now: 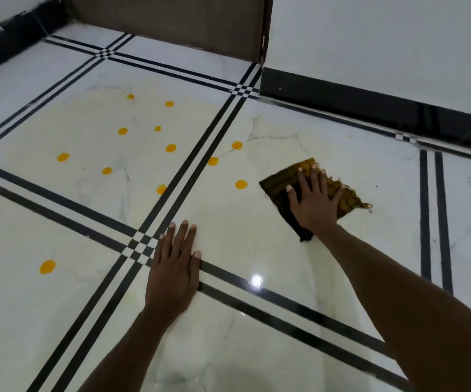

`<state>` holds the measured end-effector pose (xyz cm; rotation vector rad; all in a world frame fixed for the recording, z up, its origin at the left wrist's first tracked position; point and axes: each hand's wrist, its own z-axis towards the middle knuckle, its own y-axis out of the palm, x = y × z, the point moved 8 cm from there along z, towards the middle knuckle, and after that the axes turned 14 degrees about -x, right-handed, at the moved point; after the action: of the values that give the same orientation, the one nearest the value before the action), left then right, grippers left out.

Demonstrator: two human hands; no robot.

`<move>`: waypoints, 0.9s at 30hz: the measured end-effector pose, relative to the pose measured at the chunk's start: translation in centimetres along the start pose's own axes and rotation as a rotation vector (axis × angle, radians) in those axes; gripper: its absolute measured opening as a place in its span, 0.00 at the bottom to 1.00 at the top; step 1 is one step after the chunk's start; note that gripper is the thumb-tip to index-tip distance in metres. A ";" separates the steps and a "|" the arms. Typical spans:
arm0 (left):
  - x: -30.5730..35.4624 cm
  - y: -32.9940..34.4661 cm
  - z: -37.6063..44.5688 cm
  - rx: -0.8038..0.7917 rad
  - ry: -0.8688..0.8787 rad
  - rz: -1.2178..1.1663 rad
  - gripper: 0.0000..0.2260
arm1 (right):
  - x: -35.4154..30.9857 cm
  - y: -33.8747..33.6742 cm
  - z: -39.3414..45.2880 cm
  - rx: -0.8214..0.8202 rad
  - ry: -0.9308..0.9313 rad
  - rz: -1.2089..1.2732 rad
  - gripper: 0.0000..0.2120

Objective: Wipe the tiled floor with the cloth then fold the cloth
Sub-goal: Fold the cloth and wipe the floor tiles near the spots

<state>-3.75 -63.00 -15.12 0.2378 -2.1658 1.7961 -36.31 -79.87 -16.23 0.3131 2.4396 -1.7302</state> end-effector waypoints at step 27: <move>-0.8 0.0 0.8 -0.017 -0.145 -0.026 0.32 | -20.5 3.9 0.1 -0.124 -0.849 -0.370 0.30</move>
<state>-3.16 -63.82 -15.54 0.4027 -2.2635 1.7965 -15.48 -80.56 -15.15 -0.7738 1.9906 -1.3795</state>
